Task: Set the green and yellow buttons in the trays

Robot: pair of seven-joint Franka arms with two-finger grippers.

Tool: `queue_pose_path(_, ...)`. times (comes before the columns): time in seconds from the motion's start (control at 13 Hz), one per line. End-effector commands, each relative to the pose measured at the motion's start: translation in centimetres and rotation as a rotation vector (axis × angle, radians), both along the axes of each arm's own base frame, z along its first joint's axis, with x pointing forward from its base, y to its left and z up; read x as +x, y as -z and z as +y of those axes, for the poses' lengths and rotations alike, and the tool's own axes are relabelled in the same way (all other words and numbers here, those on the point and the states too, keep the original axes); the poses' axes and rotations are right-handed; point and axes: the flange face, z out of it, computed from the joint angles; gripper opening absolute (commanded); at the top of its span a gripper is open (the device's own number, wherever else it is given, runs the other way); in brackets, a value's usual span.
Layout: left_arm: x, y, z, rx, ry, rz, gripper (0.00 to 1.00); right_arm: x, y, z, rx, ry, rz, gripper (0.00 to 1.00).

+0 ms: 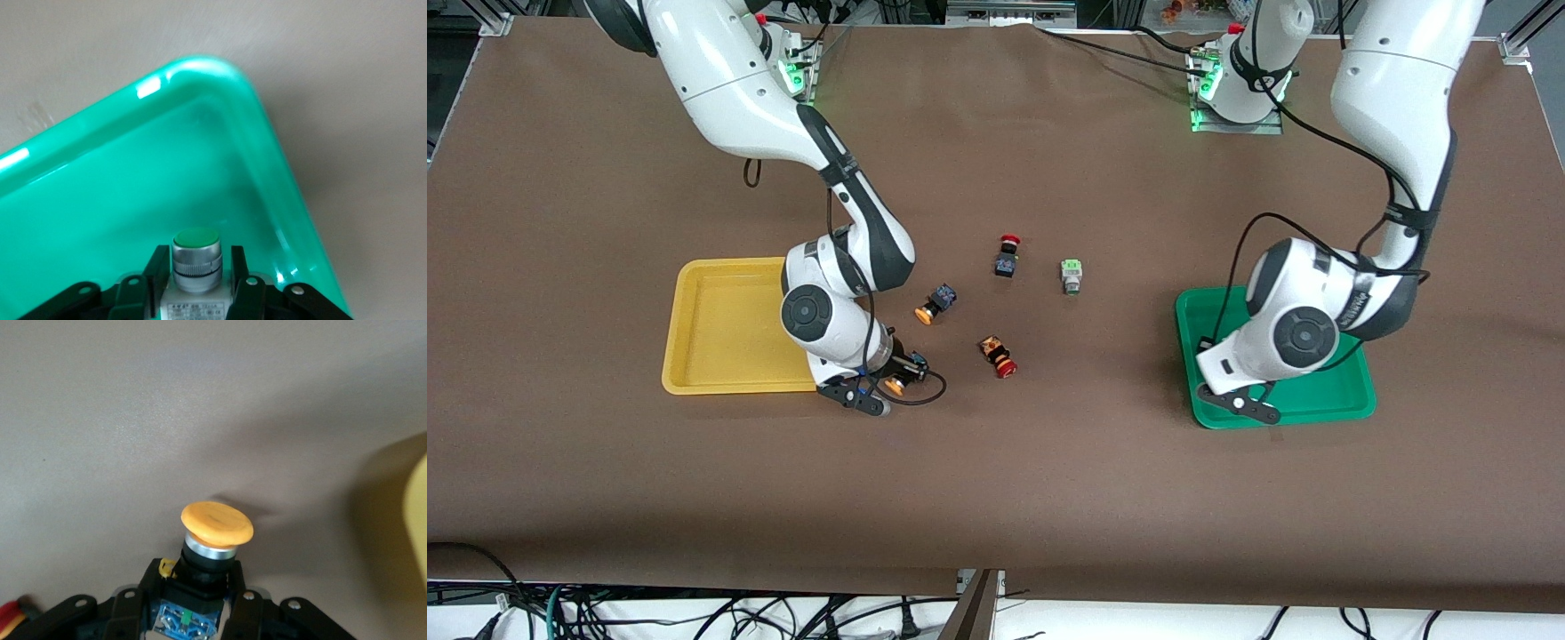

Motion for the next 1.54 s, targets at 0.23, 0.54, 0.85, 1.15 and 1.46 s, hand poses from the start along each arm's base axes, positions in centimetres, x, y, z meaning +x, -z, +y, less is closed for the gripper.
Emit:
queue_pose_path(0.23, -3.4, -5.2, -7.2, 0.02, -0.018, 0.064, 1.0, 2.0, -6.2, -12.5, -0.016, -0.304, 0.104, 0.1)
queue_pose_path(0.54, -9.2, -5.3, -19.9, -0.008, -0.226, 0.059, 1.0, -1.0, -3.6, -19.7, -0.04, -0.376, 0.19, 0.18)
queue_pose_path(0.85, -16.1, 0.1, -25.0, -0.098, -0.295, -0.008, 1.0, -2.0, -2.5, -20.9, -0.044, -0.357, 0.223, 0.56)
queue_pose_path(1.15, -18.1, 2.8, -27.0, -0.064, -0.252, -0.028, 1.0, -1.5, -4.6, -16.3, -0.059, -0.24, 0.203, 0.85)
queue_pose_path(1.46, -18.1, 4.5, -27.1, -0.069, -0.24, -0.021, 0.42, -3.7, -5.1, -7.8, -0.001, -0.063, 0.248, 0.85)
